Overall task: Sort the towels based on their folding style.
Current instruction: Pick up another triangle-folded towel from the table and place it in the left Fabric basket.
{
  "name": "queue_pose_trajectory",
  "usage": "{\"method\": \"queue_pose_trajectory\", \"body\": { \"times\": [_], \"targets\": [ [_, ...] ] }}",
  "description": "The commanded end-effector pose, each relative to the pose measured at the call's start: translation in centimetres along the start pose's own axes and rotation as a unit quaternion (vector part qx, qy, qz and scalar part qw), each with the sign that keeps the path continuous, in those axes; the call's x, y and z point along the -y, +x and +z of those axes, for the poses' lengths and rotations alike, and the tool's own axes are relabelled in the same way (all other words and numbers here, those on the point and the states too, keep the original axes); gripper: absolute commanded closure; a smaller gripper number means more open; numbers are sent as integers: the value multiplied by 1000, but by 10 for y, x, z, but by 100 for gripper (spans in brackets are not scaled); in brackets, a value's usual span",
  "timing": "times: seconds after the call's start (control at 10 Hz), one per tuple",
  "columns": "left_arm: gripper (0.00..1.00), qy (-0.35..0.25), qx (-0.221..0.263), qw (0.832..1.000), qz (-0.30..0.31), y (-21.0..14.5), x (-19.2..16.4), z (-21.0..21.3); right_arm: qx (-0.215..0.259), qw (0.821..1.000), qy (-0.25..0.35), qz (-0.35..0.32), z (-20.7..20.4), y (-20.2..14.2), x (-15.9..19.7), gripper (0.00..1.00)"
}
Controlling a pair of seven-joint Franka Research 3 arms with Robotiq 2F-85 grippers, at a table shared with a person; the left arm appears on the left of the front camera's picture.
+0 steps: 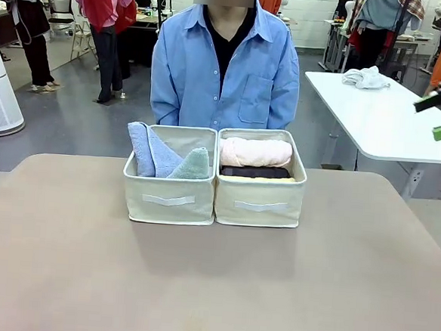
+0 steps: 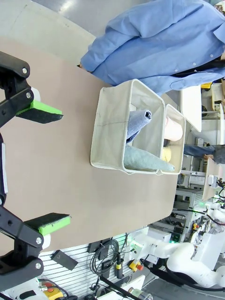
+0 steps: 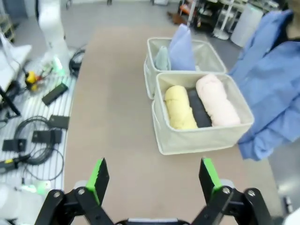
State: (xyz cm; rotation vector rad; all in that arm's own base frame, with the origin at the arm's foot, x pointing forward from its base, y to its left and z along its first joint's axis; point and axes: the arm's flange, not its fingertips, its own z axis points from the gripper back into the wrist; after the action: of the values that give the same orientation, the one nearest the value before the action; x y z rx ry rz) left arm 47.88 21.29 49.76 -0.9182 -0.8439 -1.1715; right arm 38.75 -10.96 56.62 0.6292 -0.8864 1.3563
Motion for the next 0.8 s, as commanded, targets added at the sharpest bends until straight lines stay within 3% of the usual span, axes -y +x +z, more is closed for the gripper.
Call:
{"method": "queue_pose_trajectory", "body": {
  "times": [0.0, 0.4, 0.7],
  "targets": [
    [0, 4, -2, 1000, -1, 2, 1, 0, 50, 997, -36, -42, 19, -33, -5, 0],
    [0, 4, -2, 1000, -1, 2, 1, 0, 84, 992, -72, -67, 70, -61, -4, 0],
    [0, 4, -2, 1000, -1, 2, 1, 0, 65, 992, -73, -75, 63, -59, -15, 0]
  ]
}}
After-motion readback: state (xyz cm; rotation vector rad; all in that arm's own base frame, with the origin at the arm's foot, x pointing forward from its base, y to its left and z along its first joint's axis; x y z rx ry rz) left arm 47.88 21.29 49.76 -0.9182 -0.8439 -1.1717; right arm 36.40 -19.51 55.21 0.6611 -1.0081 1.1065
